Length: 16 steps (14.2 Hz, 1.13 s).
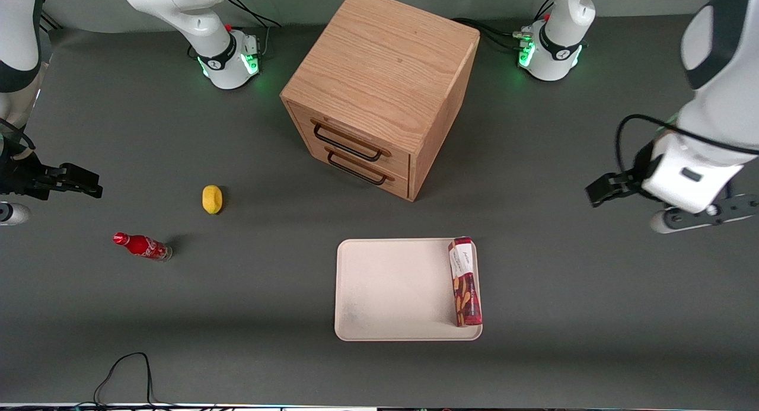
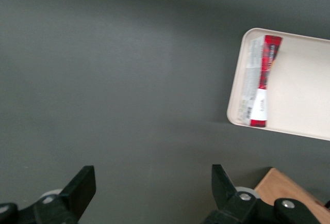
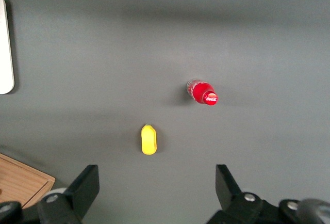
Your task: Place red cookie box on tray
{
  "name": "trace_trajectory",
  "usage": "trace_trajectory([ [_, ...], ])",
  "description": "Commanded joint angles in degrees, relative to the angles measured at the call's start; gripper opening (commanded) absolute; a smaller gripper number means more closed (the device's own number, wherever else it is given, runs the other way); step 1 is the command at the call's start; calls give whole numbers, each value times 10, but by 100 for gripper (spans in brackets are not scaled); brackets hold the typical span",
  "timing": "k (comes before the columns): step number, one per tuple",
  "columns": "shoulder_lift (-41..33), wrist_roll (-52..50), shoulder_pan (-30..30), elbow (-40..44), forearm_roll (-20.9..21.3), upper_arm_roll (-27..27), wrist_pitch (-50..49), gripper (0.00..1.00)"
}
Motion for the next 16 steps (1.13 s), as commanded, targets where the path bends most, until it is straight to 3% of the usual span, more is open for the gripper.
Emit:
trace_trajectory([
  [1,-74,59,40,-95,-18,0,39,100],
  [4,-123,108,64,-166,-18,0,69,100],
  [8,-161,153,79,-198,-17,0,63,100],
  [16,-152,144,79,-156,-18,2,14,100],
])
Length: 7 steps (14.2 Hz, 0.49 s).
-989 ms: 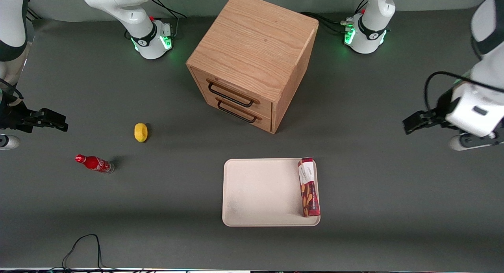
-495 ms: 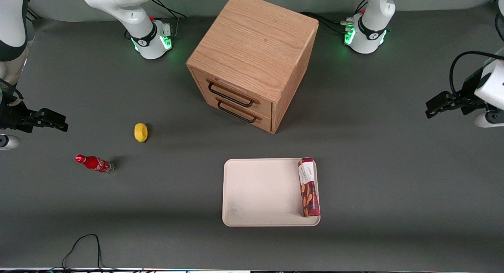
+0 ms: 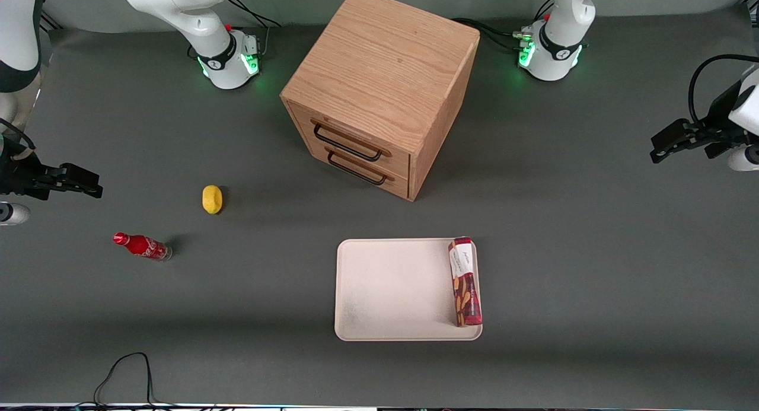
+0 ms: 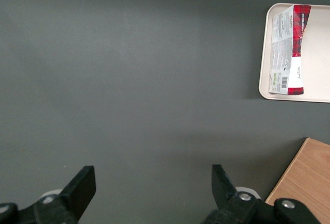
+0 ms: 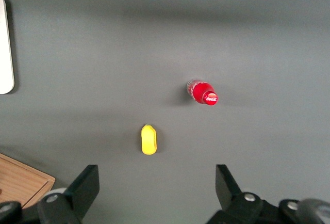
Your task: Place red cookie box on tray
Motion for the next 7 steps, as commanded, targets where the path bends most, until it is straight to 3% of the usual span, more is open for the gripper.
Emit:
trace_trajectory([
  [1,2,8,3,16,-8,-4,-22,100],
  [4,31,14,33,57,-8,-32,-53,100],
  [7,22,14,39,41,-8,-41,-43,100],
])
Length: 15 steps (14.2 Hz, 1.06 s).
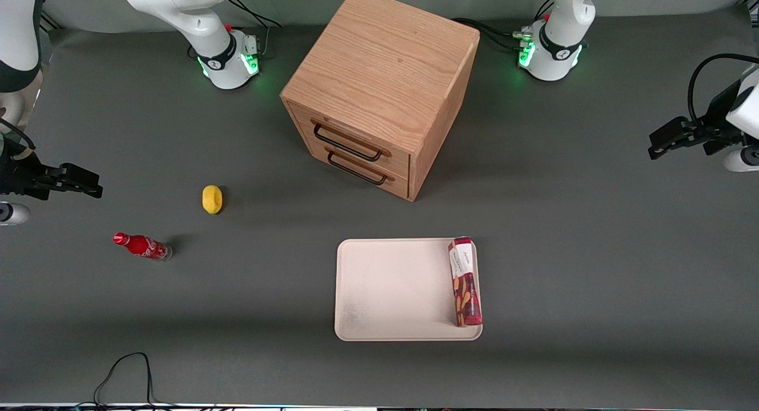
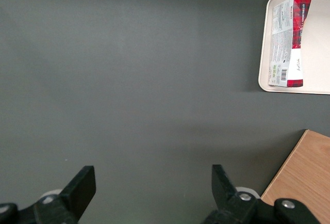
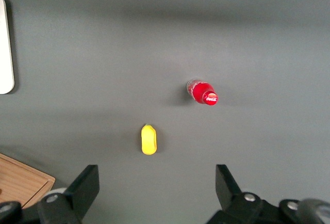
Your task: Place red cookie box on tray
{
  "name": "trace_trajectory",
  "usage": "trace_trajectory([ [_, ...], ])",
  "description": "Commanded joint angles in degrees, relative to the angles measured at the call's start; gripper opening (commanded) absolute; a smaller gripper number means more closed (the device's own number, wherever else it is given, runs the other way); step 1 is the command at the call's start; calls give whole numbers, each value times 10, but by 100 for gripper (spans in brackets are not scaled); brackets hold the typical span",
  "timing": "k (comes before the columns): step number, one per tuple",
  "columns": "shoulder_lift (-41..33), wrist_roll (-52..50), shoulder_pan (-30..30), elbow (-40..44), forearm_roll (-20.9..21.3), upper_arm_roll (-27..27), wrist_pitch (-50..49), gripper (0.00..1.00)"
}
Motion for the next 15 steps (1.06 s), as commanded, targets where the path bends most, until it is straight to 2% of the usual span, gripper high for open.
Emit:
trace_trajectory([
  [1,3,12,13,12,-7,-8,-13,100],
  [15,0,25,14,12,-7,-2,-42,100],
])
